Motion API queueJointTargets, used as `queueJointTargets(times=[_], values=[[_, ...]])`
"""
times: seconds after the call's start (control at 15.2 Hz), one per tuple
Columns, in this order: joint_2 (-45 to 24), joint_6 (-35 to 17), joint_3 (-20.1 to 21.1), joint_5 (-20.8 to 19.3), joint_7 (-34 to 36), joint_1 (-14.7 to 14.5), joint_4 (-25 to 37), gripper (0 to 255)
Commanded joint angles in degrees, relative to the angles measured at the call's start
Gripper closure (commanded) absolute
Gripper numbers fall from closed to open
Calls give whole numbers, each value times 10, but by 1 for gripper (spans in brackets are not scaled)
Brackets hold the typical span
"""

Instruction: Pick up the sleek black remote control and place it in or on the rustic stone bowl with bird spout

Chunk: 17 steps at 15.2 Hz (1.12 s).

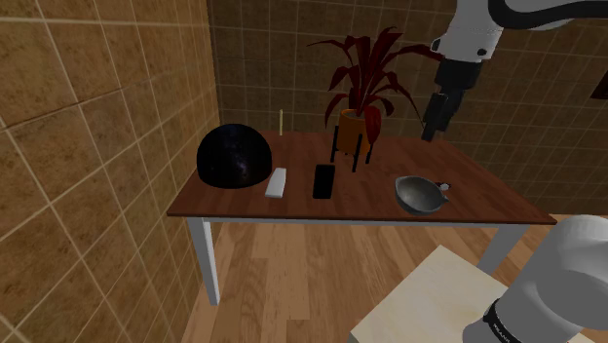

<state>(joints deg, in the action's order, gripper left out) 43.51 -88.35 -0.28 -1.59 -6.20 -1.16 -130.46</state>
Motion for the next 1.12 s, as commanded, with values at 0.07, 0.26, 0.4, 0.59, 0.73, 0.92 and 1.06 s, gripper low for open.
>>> queueJointTargets(times=[0.07, 0.26, 0.4, 0.59, 0.73, 0.92, 1.06], values=[[-15, -17, 5, 3, 11, 1, -2, 0], [-63, -68, 18, 11, 45, 6, -4, 0], [-99, -100, 26, 14, 67, 10, -1, 0], [-155, -146, 37, 17, 100, 15, 10, 0], [-194, -174, 43, 18, 121, 18, 22, 0], [-255, -212, 52, 16, 153, 24, 45, 0], [-297, -234, 56, 13, 175, 27, 65, 0]])
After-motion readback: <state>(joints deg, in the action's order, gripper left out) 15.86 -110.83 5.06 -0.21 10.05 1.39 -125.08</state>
